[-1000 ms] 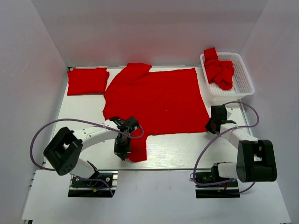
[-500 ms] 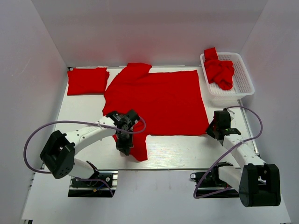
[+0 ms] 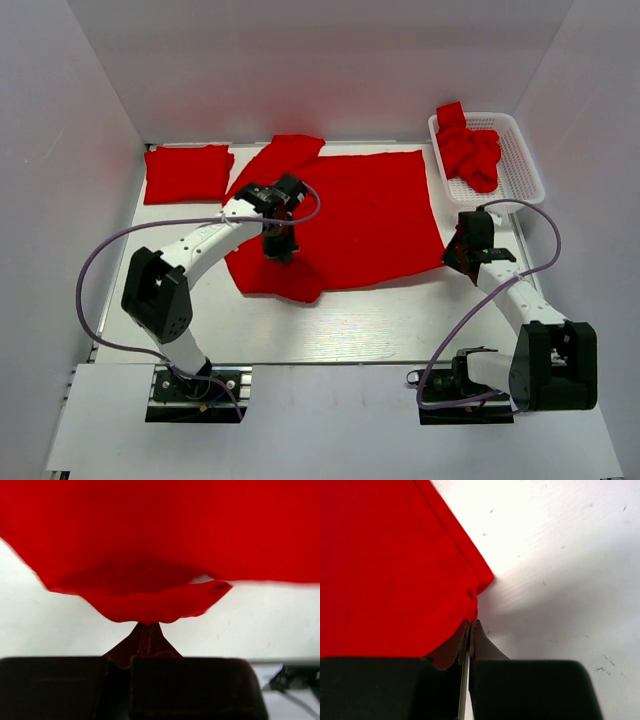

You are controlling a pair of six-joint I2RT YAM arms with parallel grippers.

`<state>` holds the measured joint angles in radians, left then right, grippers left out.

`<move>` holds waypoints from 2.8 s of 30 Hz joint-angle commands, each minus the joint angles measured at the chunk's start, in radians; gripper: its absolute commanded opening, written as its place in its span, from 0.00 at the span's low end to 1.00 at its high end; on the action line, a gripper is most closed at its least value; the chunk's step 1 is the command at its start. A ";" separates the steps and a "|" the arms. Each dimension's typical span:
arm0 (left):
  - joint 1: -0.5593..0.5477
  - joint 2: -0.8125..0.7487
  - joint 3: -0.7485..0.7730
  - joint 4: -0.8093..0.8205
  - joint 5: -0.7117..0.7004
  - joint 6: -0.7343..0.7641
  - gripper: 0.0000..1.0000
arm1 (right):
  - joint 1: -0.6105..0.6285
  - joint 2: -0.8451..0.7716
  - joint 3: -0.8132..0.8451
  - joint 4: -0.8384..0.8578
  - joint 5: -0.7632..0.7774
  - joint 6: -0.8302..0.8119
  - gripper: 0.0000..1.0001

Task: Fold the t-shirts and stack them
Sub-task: Grap the side of the flattened tshirt closest away from the robot with both arms, then fold the flattened tshirt in 1/3 of the way

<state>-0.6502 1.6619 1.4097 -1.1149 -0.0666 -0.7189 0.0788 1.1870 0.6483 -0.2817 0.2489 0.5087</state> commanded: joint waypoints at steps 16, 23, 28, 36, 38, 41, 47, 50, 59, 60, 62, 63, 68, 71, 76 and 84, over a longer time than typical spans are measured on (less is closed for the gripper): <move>0.121 -0.113 0.015 0.414 -0.252 0.306 0.00 | -0.001 0.158 0.232 -0.027 0.067 -0.085 0.00; 0.155 -0.067 0.098 0.440 -0.328 0.374 0.00 | 0.001 0.220 0.297 -0.045 0.075 -0.107 0.00; 0.175 -0.044 0.130 0.474 -0.351 0.414 0.00 | -0.001 0.258 0.349 -0.051 0.093 -0.114 0.00; 0.230 -0.008 0.140 0.576 -0.343 0.480 0.00 | -0.002 0.355 0.439 -0.063 0.096 -0.137 0.00; 0.241 0.015 0.158 0.586 -0.343 0.492 0.00 | -0.002 0.385 0.470 -0.062 0.096 -0.144 0.00; 0.259 0.038 0.158 0.598 -0.343 0.492 0.00 | -0.001 0.416 0.513 -0.070 0.093 -0.154 0.00; 0.290 0.059 0.147 0.658 -0.329 0.532 0.00 | 0.001 0.497 0.603 -0.082 0.073 -0.187 0.00; 0.300 0.079 0.124 0.728 -0.302 0.572 0.00 | 0.001 0.539 0.631 -0.089 0.075 -0.191 0.00; 0.328 0.197 0.121 0.863 -0.249 0.648 0.00 | -0.001 0.626 0.694 -0.057 0.066 -0.220 0.00; 0.337 0.235 0.145 0.863 -0.249 0.648 0.00 | 0.002 0.632 0.709 -0.057 0.067 -0.229 0.00; 0.337 0.268 0.164 0.854 -0.260 0.648 0.00 | 0.003 0.652 0.721 -0.050 0.059 -0.239 0.00; 0.348 0.282 0.175 0.866 -0.260 0.648 0.03 | 0.004 0.660 0.743 -0.048 0.053 -0.240 0.01; 0.368 0.381 0.280 0.847 -0.274 0.639 1.00 | 0.006 0.706 0.801 -0.080 -0.008 -0.262 0.18; 0.368 0.435 0.443 0.770 -0.274 0.630 1.00 | 0.007 0.689 0.801 -0.070 -0.054 -0.268 0.25; 0.377 0.495 0.575 0.662 -0.253 0.641 1.00 | 0.013 0.683 0.795 -0.076 -0.100 -0.280 0.40; 0.377 0.324 0.430 0.540 -0.253 0.567 1.00 | 0.039 0.632 0.771 -0.074 -0.134 -0.323 0.90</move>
<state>-0.2760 2.1227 1.8885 -0.4625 -0.3275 -0.1055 0.1181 1.8843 1.4117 -0.3649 0.1253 0.2192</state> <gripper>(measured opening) 0.997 0.902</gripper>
